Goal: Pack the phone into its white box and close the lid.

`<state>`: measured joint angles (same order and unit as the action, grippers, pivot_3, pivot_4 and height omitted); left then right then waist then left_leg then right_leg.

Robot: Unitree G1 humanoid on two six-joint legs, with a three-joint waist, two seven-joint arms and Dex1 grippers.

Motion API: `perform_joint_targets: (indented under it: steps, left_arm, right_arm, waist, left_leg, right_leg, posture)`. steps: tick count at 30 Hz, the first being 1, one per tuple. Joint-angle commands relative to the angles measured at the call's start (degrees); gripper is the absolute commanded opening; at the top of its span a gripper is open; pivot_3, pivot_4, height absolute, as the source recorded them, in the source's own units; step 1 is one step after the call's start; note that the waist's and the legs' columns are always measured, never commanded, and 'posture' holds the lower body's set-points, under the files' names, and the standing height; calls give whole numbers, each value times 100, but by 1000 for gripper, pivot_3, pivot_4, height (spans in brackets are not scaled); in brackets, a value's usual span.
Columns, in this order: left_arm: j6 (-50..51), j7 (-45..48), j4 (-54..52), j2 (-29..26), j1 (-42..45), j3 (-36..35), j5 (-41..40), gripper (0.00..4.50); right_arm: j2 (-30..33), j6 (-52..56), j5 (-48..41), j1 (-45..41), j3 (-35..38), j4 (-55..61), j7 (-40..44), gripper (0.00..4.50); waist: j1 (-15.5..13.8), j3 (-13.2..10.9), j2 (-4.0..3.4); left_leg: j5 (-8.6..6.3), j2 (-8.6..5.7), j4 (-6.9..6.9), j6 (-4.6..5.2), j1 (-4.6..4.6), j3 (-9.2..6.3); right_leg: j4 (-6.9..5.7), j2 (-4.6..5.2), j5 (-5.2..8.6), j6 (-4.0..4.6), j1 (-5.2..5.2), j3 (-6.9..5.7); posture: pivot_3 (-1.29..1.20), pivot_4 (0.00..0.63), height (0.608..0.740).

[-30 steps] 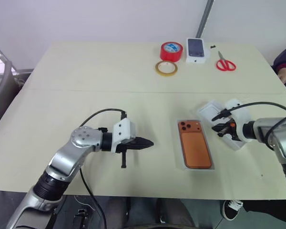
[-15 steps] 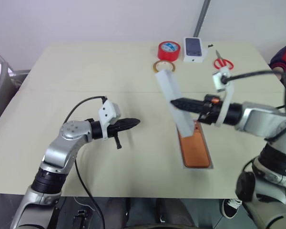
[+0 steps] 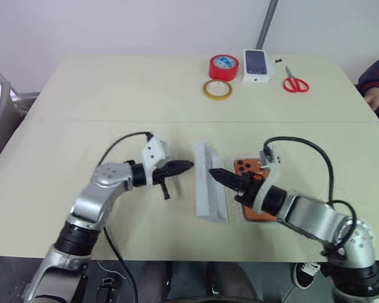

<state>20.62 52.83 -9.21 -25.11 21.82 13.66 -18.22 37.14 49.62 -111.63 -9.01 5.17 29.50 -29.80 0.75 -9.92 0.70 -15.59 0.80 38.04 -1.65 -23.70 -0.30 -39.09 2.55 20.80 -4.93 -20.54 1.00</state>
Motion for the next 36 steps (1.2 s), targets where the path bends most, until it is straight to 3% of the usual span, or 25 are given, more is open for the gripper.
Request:
perform_joint_targets:
  steps: [1, 3, 6, 8, 11, 14, 21, 29, 36]
  left_arm:
    - [-182, 121, -69, 157, 292, 319, 162, 0]
    - [-226, 139, 41, 271, 414, 518, 316, 0]
    - [-231, 76, 251, 652, 673, 853, 486, 0]
    - [-239, 56, 376, 851, 780, 996, 570, 0]
    - [-248, 24, 544, 1069, 876, 1112, 664, 0]
    - [-143, -85, 642, 1336, 962, 1083, 653, 0]
    - [136, -178, 407, 1164, 891, 723, 530, 0]
    - [657, 217, 4, 95, 628, 899, 705, 0]
    - [909, 210, 78, 388, 769, 1293, 776, 0]
  right_arm:
    - [1101, 477, -137, -464, 419, -146, 662, 3367]
    - [1743, 677, -137, -600, 456, -297, 851, 3367]
    - [2444, 929, 607, -664, 640, -632, 1427, 3367]
    - [2704, 1015, 1242, -599, 650, -737, 1795, 2875]
    - [2967, 1096, 2204, -489, 576, -655, 2414, 1605]
    - [3078, 1117, 2971, -394, 516, -486, 2884, 13]
    - [3343, 1098, 4685, -207, 130, 26, 3777, 13]
    - [3134, 1136, 5778, -178, -152, 295, 4408, 13]
    - [2908, 1280, 6238, -199, -229, 444, 4735, 13]
  waist:
    - [-3, 0, -3]
    - [-10, 0, -3]
    - [-24, 0, 0]
    - [-23, 0, 0]
    - [-24, 1, 0]
    - [-8, 2, -3]
    - [-15, 2, -3]
    - [-14, 2, -4]
    - [-125, 2, -4]
  left_leg:
    - [0, 1, 0, 0, 0, -1]
    - [0, 1, -3, 0, 0, -1]
    - [-1, 3, -3, 1, 0, -3]
    - [-1, 1, -2, 1, -1, -1]
    - [-1, 2, 0, 1, -1, -1]
    - [-1, 3, -1, 1, 0, -1]
    - [-1, 3, -1, 1, 0, -2]
    - [0, 3, -2, 1, 1, -3]
    - [-1, -2, 3, 1, 1, -2]
  right_leg:
    - [0, -2, 0, 0, 0, -1]
    - [3, -3, 0, 0, 1, -1]
    - [7, -6, 0, 0, 4, -1]
    - [8, -4, 0, 0, 5, 0]
    - [7, -5, 0, 0, 4, 0]
    - [6, -6, 0, 0, 3, 1]
    - [7, -6, 0, 0, 2, 1]
    - [6, -6, 0, 0, 2, 1]
    - [7, 0, 0, 0, 5, 1]
  posture:
    - [0, 150, 740]
    - [0, 150, 740]
    - [0, 150, 740]
    - [0, 150, 740]
    - [0, 150, 740]
    - [0, 150, 740]
    - [0, 150, 740]
    - [0, 150, 740]
    - [0, 150, 740]
